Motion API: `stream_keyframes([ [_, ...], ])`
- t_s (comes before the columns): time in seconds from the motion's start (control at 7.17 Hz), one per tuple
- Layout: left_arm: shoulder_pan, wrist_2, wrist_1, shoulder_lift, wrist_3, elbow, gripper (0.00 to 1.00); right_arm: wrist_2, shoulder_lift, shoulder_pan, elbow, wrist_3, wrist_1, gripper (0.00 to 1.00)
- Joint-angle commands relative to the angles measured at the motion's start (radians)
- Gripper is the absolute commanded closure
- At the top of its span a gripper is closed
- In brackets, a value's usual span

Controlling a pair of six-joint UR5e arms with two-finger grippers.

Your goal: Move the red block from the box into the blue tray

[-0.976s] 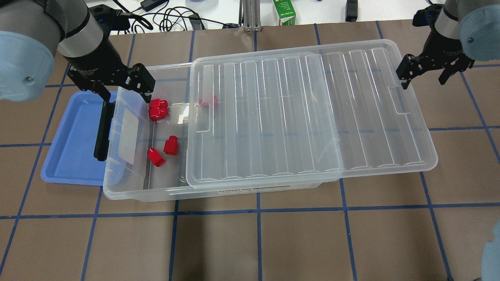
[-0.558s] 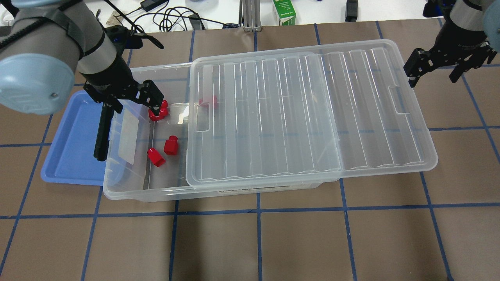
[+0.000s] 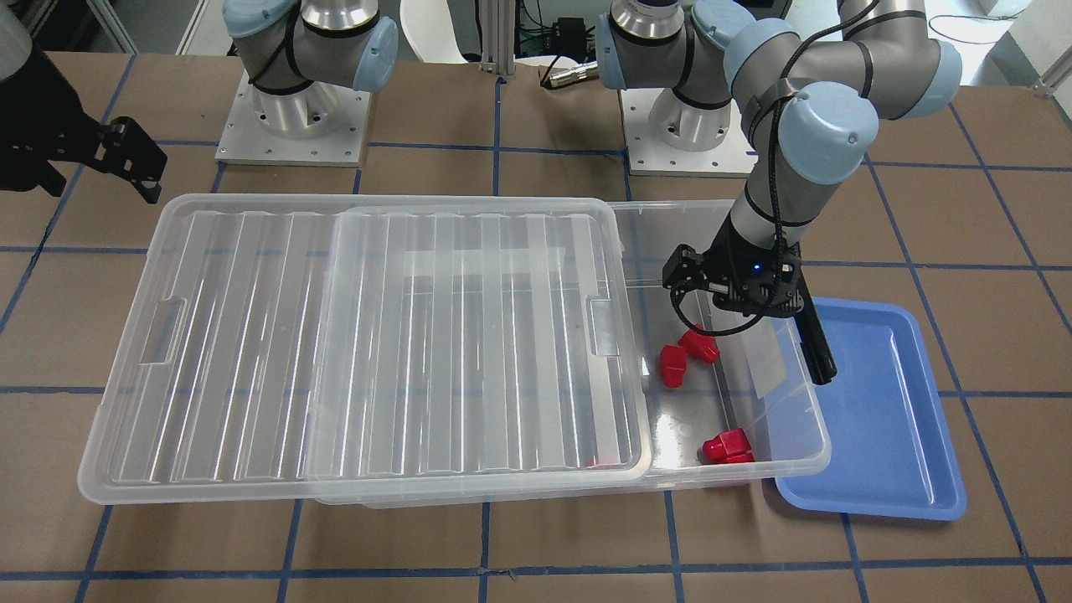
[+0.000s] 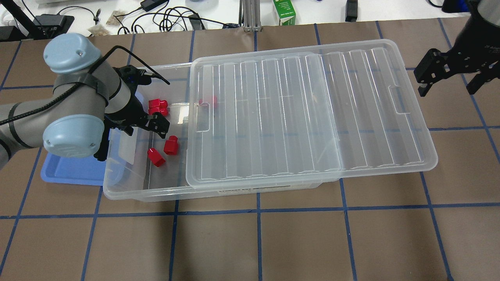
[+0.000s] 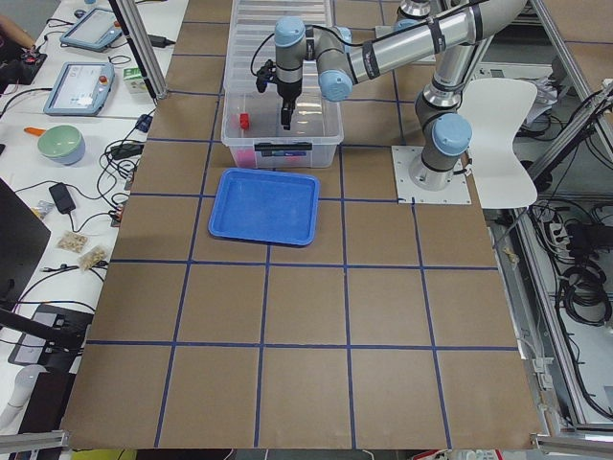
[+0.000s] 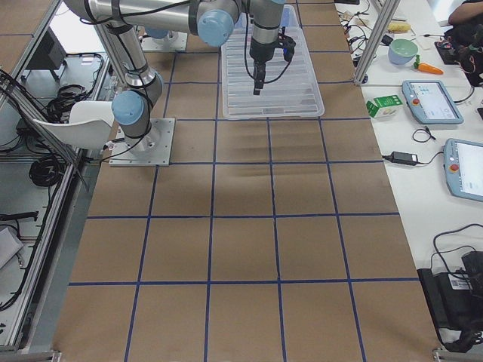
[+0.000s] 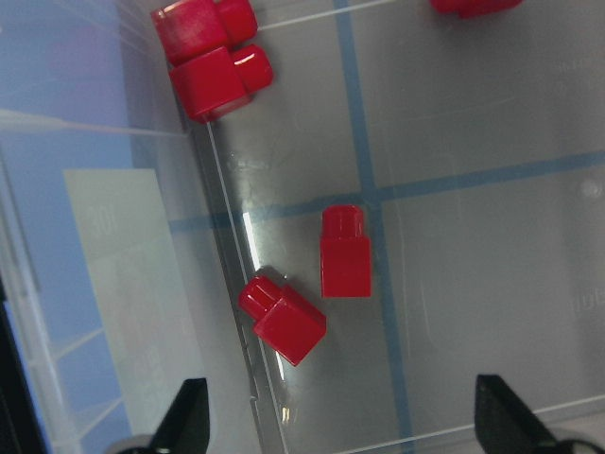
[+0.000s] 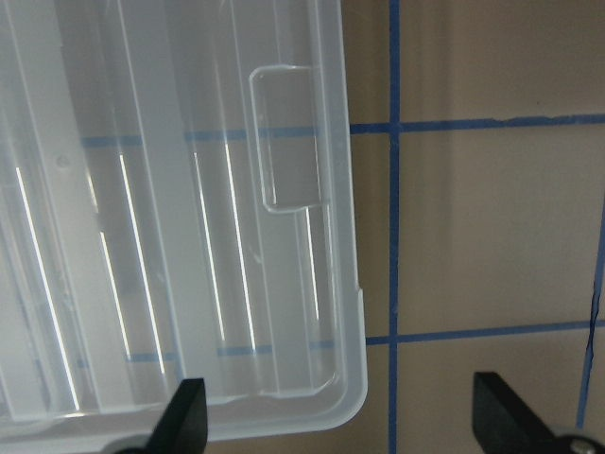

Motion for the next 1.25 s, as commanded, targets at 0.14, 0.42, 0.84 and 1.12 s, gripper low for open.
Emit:
stream_keyframes([
  [0.14,-0.009,-0.004,0.058,-0.041,-0.08,-0.025,0.0,0.011,-0.031,0.126,0.0,0.142,0.032,0.0],
  [0.42,-0.043,-0.002,0.068,-0.071,-0.081,-0.028,0.0,0.019,-0.032,0.14,0.005,0.143,0.032,0.0],
  [0.84,-0.046,-0.001,0.141,-0.117,-0.049,-0.028,0.0,0.022,-0.032,0.14,0.009,0.135,0.03,0.0],
  [1.12,-0.04,-0.002,0.181,-0.145,-0.041,-0.029,0.0,0.022,-0.034,0.14,0.0,0.13,0.029,0.0],
])
